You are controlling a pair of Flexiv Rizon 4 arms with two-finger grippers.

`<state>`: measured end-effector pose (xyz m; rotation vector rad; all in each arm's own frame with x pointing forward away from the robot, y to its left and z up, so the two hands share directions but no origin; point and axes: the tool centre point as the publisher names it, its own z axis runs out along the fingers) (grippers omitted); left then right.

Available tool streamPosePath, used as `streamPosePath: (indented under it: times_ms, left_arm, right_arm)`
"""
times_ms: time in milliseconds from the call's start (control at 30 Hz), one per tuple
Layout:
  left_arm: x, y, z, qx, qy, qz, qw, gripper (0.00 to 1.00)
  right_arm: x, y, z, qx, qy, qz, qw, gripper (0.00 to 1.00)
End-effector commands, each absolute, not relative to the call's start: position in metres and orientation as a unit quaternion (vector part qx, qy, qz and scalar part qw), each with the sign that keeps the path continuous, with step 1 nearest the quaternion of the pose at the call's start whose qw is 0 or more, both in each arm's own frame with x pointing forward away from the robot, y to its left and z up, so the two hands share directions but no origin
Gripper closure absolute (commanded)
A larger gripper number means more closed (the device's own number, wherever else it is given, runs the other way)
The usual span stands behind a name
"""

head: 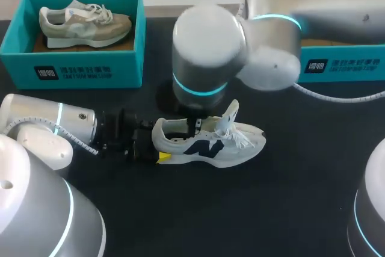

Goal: Take the shoe out of the shoebox, open the shoe tongue, remove and reinsert the insole, then place the shoe into the shoebox

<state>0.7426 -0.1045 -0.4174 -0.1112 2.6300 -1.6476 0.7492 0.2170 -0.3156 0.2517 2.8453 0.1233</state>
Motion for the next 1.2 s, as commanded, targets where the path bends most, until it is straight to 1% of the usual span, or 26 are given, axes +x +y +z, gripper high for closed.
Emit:
streamPosePath:
  times_ms: [33,233,500,567,700,767,800,833,867,900,933,967,1033,1100,1200]
  left_arm:
    - [0.741,-0.107,-0.423,-0.035,0.847,-0.530,0.017,1.00]
    - [0.741,-0.107,-0.423,-0.035,0.847,-0.530,0.017,1.00]
    - [0.741,-0.107,-0.423,-0.035,0.847,-0.530,0.017,1.00]
    - [0.741,-0.107,-0.423,-0.035,0.847,-0.530,0.017,1.00]
    - [0.741,-0.107,-0.423,-0.035,0.847,-0.530,0.017,1.00]
    - [0.741,-0.107,-0.423,-0.035,0.847,-0.530,0.017,1.00]
    - [0.741,-0.107,-0.423,-0.035,0.847,-0.530,0.017,1.00]
    - [0.741,-0.107,-0.423,-0.035,0.847,-0.530,0.017,1.00]
    - [0.741,-0.107,-0.423,-0.035,0.847,-0.530,0.017,1.00]
    - [0.741,-0.107,-0.423,-0.035,0.847,-0.530,0.017,1.00]
    - [0.741,-0.107,-0.423,-0.035,0.847,-0.530,0.017,1.00]
    - [0.741,-0.107,-0.423,-0.035,0.847,-0.530,0.017,1.00]
    - [0.741,-0.107,-0.423,-0.035,0.847,-0.530,0.017,1.00]
    - [0.741,-0.107,-0.423,-0.035,0.847,-0.530,0.017,1.00]
    - [0.741,-0.107,-0.423,-0.035,0.847,-0.530,0.017,1.00]
  right_arm:
    - [0.755,0.226,-0.329,0.065,0.996,-0.005,-0.054,1.00]
    - [0.755,0.233,-0.348,0.087,0.995,0.001,-0.057,1.00]
    - [0.755,0.233,-0.363,0.127,0.991,0.017,-0.039,1.00]
    - [0.754,0.232,-0.366,0.131,0.991,0.017,-0.032,1.00]
    - [0.754,0.230,-0.373,0.132,0.991,0.012,0.011,1.00]
    - [0.754,0.228,-0.375,0.139,0.990,0.013,0.008,1.00]
    - [0.753,0.228,-0.376,0.139,0.990,0.014,0.008,0.87]
    - [0.752,0.229,-0.377,0.140,0.990,0.014,0.006,0.60]
    - [0.751,0.229,-0.378,0.140,0.990,0.014,0.004,0.51]
    - [0.750,0.230,-0.378,0.140,0.990,0.015,0.004,0.47]
    - [0.751,0.231,-0.379,0.141,0.990,0.017,0.004,0.47]
    - [0.751,0.232,-0.379,0.142,0.990,0.018,0.005,0.50]
    - [0.753,0.234,-0.381,0.141,0.990,0.020,0.012,0.52]
    - [0.755,0.234,-0.383,0.144,0.989,0.021,0.013,0.52]
    - [0.757,0.236,-0.389,0.135,0.991,0.018,0.009,0.49]
